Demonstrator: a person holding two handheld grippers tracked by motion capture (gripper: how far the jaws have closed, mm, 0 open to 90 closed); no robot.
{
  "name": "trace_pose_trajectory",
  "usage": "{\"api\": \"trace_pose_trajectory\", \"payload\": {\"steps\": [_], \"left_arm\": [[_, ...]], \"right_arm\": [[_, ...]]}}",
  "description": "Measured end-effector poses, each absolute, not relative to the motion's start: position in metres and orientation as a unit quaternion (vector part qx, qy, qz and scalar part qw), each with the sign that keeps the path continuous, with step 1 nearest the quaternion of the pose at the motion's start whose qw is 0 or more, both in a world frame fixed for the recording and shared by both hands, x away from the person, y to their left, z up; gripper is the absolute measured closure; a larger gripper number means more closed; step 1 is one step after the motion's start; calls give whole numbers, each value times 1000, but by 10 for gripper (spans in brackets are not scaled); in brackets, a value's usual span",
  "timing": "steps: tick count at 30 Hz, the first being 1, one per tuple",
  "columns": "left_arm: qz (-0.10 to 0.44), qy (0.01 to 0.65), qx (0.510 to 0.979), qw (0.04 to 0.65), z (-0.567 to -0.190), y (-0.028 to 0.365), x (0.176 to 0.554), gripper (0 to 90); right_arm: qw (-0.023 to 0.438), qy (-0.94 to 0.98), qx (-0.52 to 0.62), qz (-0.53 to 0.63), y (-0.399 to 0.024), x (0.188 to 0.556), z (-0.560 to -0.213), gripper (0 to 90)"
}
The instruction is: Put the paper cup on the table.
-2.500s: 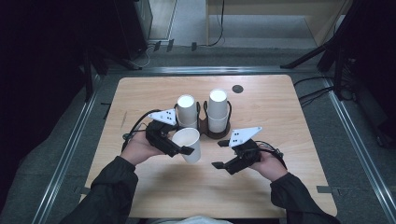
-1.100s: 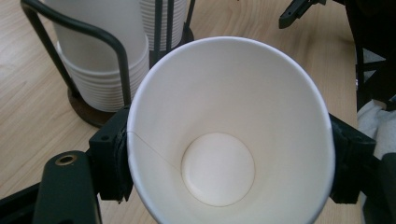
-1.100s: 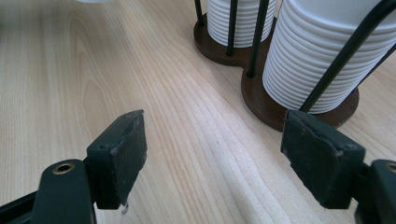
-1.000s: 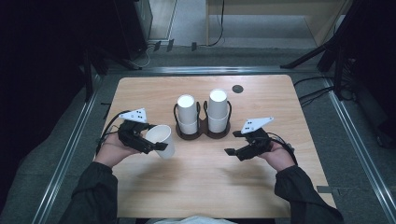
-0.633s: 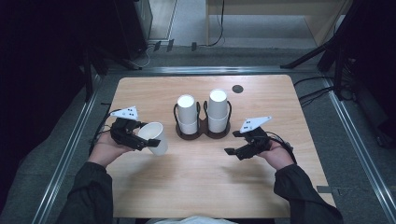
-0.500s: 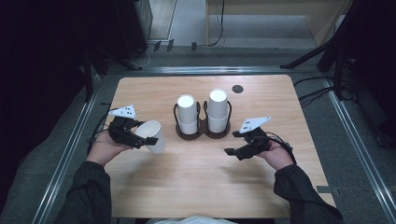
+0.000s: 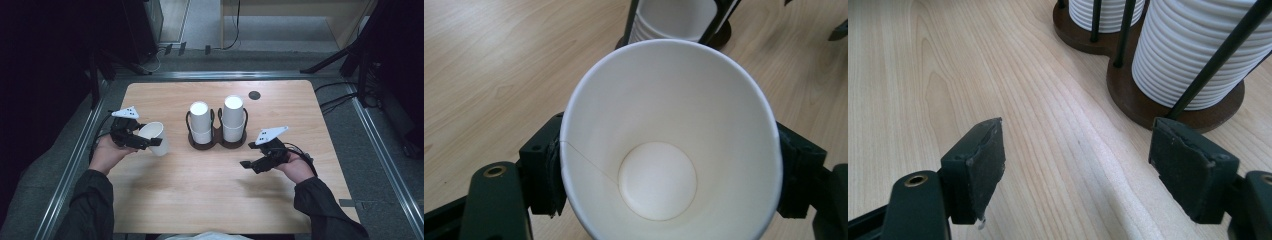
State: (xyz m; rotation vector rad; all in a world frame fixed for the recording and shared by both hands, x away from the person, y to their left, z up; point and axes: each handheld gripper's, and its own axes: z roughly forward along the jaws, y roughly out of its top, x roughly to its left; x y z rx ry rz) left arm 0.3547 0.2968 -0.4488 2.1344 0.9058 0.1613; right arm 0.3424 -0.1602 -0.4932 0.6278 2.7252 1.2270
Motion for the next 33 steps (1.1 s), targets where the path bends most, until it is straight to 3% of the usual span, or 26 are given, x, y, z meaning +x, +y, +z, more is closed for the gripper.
{"api": "trace_pose_trajectory", "payload": {"steps": [19,33], "left_arm": [[121,433,822,350,-467,327,394,210],[171,463,814,306,-477,340,400,195]], "right_arm": [[54,892,222,390,-175,330,-499,229],[53,892,220,391,-176,328,-500,229]]}}
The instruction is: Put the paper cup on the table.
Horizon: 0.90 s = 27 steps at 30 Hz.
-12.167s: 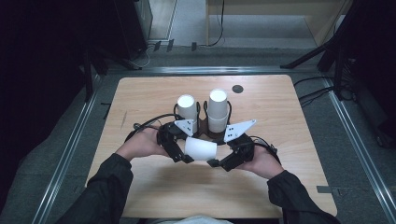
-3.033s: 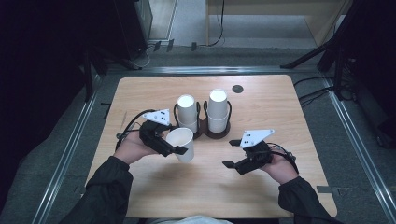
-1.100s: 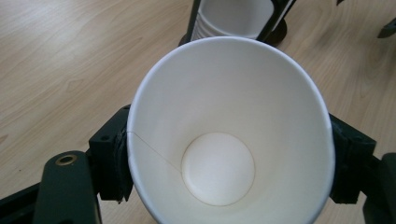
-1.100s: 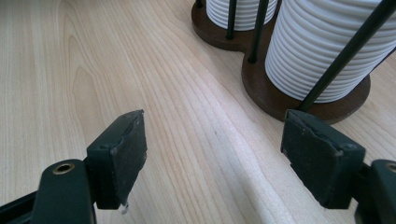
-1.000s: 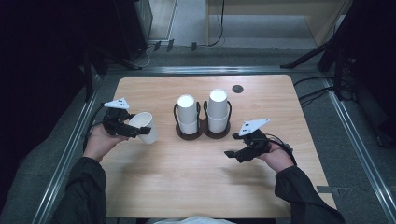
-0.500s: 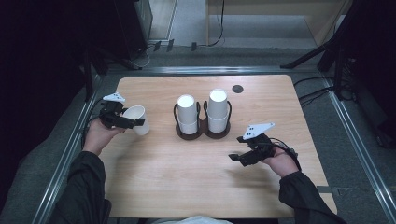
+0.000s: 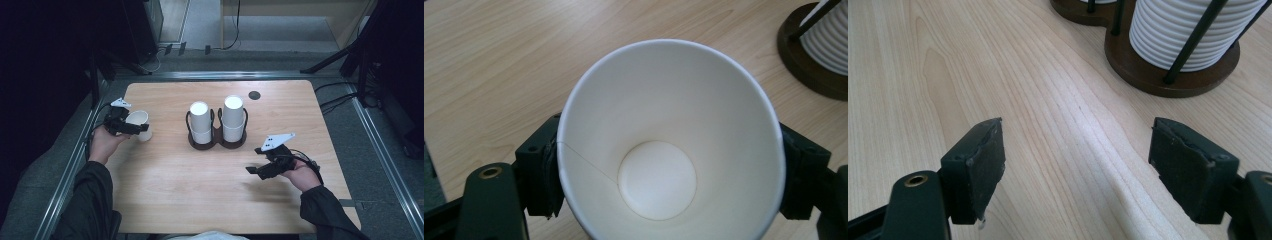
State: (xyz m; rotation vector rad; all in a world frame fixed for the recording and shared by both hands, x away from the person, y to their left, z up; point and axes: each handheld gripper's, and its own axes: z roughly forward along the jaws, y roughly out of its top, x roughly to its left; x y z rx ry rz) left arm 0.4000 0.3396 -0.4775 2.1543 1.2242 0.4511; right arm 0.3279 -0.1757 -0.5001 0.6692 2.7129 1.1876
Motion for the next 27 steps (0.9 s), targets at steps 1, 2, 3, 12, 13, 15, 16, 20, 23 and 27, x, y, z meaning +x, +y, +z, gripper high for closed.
{"api": "trace_pose_trajectory", "payload": {"steps": [1,2,3,12,13,15,16,20,23,27], "left_arm": [[173,462,815,306,-477,339,400,194],[173,461,815,306,-478,339,400,193],[176,461,815,305,-478,339,400,192],[176,465,815,297,-484,339,400,184],[177,465,815,296,-484,339,400,183],[176,466,815,297,-485,339,400,183],[173,466,815,299,-486,339,400,183],[173,465,816,297,-487,339,400,182],[176,463,818,294,-487,338,399,177],[176,462,819,293,-488,336,399,167]], "right_arm": [[53,892,219,392,-175,328,-500,229],[53,892,218,392,-175,328,-500,229],[53,892,217,392,-175,328,-500,229],[51,894,216,389,-174,328,-500,229],[52,894,216,388,-174,328,-500,229],[52,895,215,387,-174,328,-500,229],[53,895,215,387,-173,328,-500,229],[52,895,216,387,-173,328,-500,229],[52,896,214,386,-173,328,-501,229],[52,897,213,384,-173,327,-501,229]]}}
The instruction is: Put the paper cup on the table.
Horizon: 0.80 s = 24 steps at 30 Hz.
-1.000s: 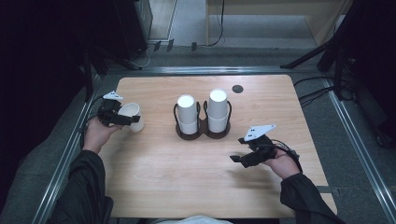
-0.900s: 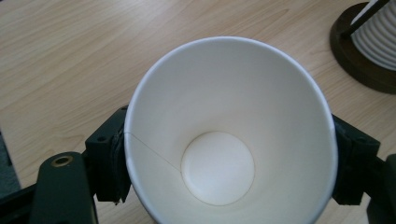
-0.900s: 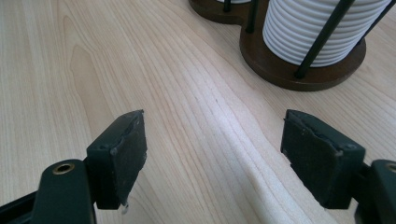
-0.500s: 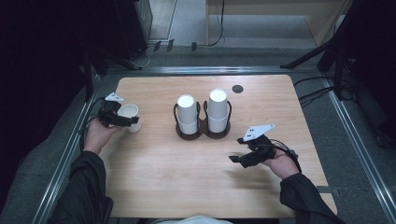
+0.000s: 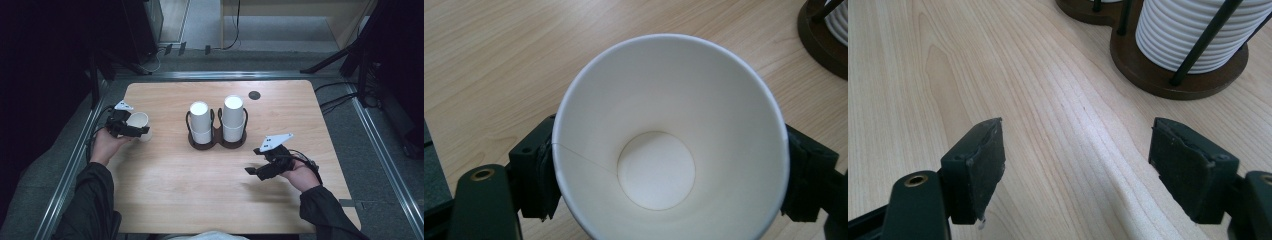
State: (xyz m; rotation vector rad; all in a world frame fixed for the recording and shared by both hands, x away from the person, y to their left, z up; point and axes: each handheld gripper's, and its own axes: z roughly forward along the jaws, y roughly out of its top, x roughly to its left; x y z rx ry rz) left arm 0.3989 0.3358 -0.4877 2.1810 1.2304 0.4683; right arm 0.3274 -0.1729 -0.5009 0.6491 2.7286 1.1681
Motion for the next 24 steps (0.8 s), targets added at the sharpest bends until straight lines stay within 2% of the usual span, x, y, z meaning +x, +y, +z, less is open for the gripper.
{"api": "trace_pose_trajectory", "payload": {"steps": [13,24], "left_arm": [[146,469,809,323,-485,337,399,84],[131,472,805,335,-481,341,397,85]], "right_arm": [[52,898,211,382,-172,327,-501,229],[52,900,208,379,-171,326,-502,229]]}}
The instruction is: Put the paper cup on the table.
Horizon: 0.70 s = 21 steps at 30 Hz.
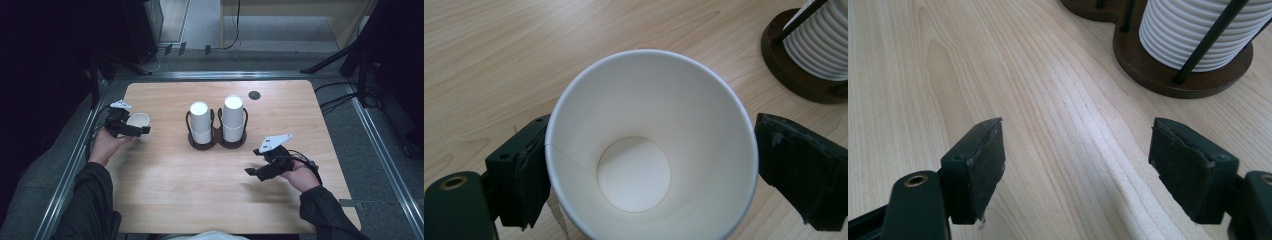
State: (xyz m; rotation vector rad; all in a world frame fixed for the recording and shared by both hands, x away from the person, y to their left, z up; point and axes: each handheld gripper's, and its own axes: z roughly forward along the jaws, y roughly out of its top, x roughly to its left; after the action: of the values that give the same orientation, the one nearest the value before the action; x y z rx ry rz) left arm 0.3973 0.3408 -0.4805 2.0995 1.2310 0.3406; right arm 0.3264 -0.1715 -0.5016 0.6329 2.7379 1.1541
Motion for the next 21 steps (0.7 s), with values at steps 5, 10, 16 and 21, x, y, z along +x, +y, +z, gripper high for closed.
{"api": "trace_pose_trajectory", "payload": {"steps": [5,10,16,21], "left_arm": [[126,476,803,334,-476,342,396,85],[122,478,798,345,-469,344,394,85],[120,480,795,351,-462,347,391,85],[116,484,788,362,-454,349,388,85]], "right_arm": [[49,901,206,378,-170,326,-501,229],[49,901,204,380,-170,325,-501,229],[49,902,202,379,-170,325,-501,229],[50,902,201,378,-170,325,-501,228]]}}
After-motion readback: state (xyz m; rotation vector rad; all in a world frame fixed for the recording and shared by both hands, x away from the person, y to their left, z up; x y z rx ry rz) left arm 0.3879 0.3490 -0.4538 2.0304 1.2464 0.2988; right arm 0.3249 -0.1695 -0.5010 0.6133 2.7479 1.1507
